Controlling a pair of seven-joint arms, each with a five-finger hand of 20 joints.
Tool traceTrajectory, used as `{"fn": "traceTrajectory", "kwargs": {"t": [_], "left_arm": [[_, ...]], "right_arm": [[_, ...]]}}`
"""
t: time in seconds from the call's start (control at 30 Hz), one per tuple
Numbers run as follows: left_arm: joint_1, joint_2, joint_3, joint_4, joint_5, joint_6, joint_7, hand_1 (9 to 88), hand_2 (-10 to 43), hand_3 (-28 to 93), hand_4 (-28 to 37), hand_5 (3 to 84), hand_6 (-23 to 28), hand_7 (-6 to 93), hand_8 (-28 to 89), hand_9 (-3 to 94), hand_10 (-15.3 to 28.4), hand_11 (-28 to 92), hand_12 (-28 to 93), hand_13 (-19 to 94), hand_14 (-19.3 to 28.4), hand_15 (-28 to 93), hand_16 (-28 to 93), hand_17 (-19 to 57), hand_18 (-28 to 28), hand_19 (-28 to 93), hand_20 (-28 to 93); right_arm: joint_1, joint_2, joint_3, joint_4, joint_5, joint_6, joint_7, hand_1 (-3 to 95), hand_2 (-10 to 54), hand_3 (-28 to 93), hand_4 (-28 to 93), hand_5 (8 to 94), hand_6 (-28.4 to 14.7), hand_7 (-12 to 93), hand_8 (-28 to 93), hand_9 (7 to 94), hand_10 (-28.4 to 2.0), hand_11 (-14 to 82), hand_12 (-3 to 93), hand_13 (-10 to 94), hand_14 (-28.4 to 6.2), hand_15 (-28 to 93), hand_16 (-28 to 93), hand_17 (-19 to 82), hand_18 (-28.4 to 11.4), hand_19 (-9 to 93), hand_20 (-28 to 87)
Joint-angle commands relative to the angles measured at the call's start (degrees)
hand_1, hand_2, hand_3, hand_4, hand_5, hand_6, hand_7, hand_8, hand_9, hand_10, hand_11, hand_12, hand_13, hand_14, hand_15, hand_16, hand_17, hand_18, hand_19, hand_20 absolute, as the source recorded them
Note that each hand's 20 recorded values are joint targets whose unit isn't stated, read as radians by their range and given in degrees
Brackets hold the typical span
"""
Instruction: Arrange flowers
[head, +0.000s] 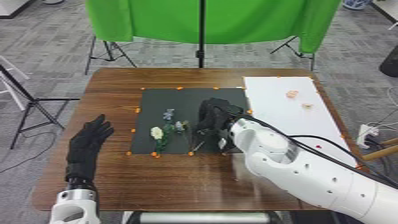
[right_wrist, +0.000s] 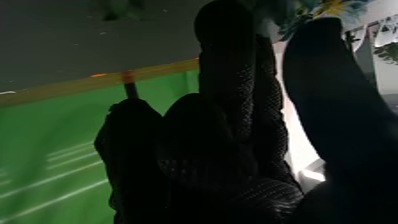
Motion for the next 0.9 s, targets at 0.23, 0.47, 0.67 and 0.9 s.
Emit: {"fn": "traceTrajectory", "kwargs": {"t": [0.23,0.47,0.67,0.9], "left_arm": [[0.7,-0.27,-0.08,0.10,0.64,-0.64,-0.43,21.1,12.8,64,-28.3,42.6,7.1,6.4,-5,38.9,14.3,17,11,29,18.7,27,-2,3.9,13.7,12,20],[1.6,-0.60,-0.25,-0.28,0.61,-0.28,-0.17,21.3,12.4,64,-28.3,42.7,7.1,6.4,-5,39.0,14.4,17,11,29,18.7,27,-2,3.9,13.7,12,19],[1.7,-0.70,-0.44,-0.43,0.67,-0.09,-0.04,21.6,12.2,64,-28.3,42.7,7.1,6.4,-5,39.0,14.3,17,11,29,18.7,27,-2,3.9,13.7,12,19],[1.4,-0.68,-0.38,-0.38,0.66,-0.05,-0.24,22.3,10.6,64,-28.3,42.7,7.1,6.4,-5,39.0,14.3,17,11,29,18.7,27,-2,3.9,13.7,12,19]], "right_arm": [[-1.2,8.6,16.9,-3.2,-7.6,5.2,5.4,36.0,-9.5,65,-23,69.3,2.0,18,-10,87.3,-10.7,28.7,24.6,89,-2.7,63,35,65,-12.3,93,63],[-2.4,12.5,24.8,5.0,-6.5,-7.9,15.3,35.9,-9.5,66,-20,58.8,-1.0,14,-8,66.4,-15.5,17.8,22.4,81,-5.8,64,34,59,-14.0,93,61],[-7.8,13.3,30.5,7.6,-2.2,-17.4,18.4,35.1,-9.5,65,-19,49.8,-3.1,11,-7,54.4,-18.0,12.2,22.3,75,-9.2,66,33,55,-15.5,93,58],[-10.5,13.0,30.3,10.5,-1.0,-15.7,16.2,34.6,-9.5,65,-19,49.3,-2.8,11,-6,54.0,-17.6,12.1,22.9,74,-9.0,66,32,54,-15.6,93,56]]}}
